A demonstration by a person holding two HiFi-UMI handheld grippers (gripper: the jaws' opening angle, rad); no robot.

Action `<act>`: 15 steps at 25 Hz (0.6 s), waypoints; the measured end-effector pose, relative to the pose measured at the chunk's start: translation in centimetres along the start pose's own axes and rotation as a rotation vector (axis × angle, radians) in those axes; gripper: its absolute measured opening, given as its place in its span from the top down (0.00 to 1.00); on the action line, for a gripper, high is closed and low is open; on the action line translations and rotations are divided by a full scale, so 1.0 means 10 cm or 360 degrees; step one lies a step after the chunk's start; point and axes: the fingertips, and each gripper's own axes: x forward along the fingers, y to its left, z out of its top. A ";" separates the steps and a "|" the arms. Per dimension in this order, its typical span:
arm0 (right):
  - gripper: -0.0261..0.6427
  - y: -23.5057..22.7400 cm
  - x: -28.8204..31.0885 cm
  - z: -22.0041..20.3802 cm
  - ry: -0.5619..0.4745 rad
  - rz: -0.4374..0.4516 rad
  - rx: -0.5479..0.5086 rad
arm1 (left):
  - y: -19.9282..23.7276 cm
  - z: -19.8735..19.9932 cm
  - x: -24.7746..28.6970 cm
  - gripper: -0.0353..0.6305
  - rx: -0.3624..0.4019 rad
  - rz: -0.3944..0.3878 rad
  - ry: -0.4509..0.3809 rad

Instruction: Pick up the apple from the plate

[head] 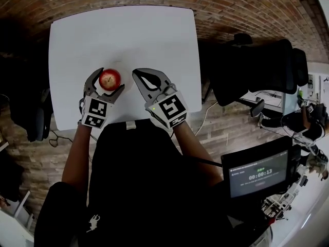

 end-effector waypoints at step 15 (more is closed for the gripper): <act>0.95 -0.03 -0.16 0.32 -0.0139 0.0014 0.0005 | 0.04 0.54 -0.35 0.32 -0.0007 0.0051 -0.0119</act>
